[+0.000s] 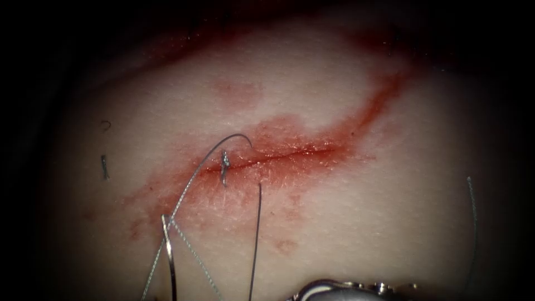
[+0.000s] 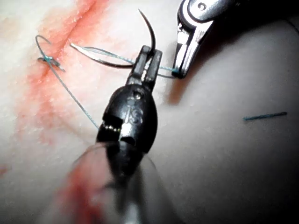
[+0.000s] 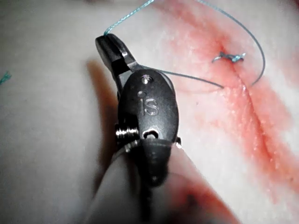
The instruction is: Wound Closure
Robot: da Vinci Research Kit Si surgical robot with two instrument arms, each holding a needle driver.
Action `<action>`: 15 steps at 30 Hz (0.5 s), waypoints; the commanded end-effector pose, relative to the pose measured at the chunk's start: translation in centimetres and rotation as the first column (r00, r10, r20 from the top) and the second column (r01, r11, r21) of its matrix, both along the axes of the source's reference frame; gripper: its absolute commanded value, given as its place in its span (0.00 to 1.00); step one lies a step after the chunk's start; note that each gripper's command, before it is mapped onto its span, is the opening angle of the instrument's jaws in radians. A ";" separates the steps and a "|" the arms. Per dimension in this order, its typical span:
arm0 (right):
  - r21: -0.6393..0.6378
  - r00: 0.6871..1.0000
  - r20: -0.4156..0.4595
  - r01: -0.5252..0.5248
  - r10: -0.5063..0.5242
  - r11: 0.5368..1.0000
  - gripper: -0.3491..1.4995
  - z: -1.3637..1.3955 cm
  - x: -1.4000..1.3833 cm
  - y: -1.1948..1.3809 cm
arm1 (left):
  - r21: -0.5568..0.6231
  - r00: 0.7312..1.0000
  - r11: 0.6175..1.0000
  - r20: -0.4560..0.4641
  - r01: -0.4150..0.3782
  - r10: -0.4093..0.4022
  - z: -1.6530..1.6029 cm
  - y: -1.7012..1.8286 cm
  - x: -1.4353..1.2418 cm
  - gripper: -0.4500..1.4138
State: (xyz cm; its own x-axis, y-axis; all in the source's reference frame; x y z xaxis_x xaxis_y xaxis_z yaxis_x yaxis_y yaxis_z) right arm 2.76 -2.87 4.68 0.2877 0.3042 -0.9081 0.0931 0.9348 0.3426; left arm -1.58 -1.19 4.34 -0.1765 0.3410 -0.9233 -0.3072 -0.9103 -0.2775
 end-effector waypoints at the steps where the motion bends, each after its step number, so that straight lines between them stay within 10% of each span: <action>1: -0.031 1.000 -0.001 -0.024 0.024 0.999 0.60 0.07 0.05 0.15 | -0.001 1.000 1.000 -0.004 0.009 -0.009 0.06 0.00 -0.01 0.00; 15: -0.151 0.991 0.033 -0.126 0.132 0.980 0.66 1.01 -0.12 0.91 | -0.085 0.978 0.986 -0.139 0.144 -0.155 0.11 0.35 0.70 0.00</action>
